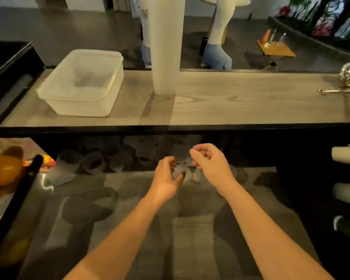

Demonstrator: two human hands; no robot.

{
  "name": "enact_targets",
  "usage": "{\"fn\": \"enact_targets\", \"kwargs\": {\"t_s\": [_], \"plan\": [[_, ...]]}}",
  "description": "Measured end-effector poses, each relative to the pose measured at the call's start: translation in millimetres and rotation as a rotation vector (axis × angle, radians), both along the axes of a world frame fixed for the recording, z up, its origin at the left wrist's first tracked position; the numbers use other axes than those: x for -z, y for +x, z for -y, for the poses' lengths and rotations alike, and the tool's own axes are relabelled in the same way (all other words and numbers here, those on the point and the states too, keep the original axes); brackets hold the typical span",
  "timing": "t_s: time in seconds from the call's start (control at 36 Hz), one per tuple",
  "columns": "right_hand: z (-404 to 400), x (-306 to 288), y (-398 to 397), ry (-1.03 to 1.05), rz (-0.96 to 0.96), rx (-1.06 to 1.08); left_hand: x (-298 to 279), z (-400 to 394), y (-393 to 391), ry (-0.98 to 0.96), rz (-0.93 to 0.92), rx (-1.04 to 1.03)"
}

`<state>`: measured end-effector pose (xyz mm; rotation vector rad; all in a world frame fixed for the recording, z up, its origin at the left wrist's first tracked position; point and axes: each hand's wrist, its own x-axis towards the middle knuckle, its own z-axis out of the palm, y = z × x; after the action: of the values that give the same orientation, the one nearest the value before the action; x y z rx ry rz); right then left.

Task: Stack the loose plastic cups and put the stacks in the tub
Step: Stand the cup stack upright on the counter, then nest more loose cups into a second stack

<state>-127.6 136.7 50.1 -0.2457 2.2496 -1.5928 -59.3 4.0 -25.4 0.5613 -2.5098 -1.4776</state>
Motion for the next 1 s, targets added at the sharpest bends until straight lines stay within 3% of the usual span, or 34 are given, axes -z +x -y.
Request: {"fn": "enact_targets", "kwargs": {"t_s": [0.06,0.11,0.28,0.39,0.47,0.56,0.72,0.92,1.0], "plan": [[-6.8,21.8,6.5,0.028,0.062,0.015,26.0,-2.7,3.4,0.04,0.083,-0.05],[-11.9,41.2,11.0,0.049,0.113,0.03,46.3,-2.7,5.1,-0.05,0.176,-0.036],[-19.3,69.7,20.1,0.053,0.261,0.073,60.3,-4.6,-5.7,-0.193,0.432,0.234],[-18.1,78.2,21.5,0.069,0.323,0.092,64.9,-6.6,-19.5,-0.269,0.468,0.271],[-16.0,83.1,21.9,0.088,0.358,0.129,68.5,-7.1,-25.7,-0.26,0.358,0.174],[-11.9,85.6,21.3,0.108,0.401,0.146,74.8,-2.5,-30.7,-0.127,0.234,0.073],[-5.8,91.0,22.0,0.169,0.497,0.092,89.5,18.6,-30.5,0.322,0.19,-0.203],[11.1,87.8,13.6,0.281,0.212,0.12,71.0,26.7,-5.4,0.533,0.152,-0.378],[25.8,85.9,9.4,0.216,0.294,0.025,55.7,18.9,9.9,0.662,0.061,-0.413]]}}
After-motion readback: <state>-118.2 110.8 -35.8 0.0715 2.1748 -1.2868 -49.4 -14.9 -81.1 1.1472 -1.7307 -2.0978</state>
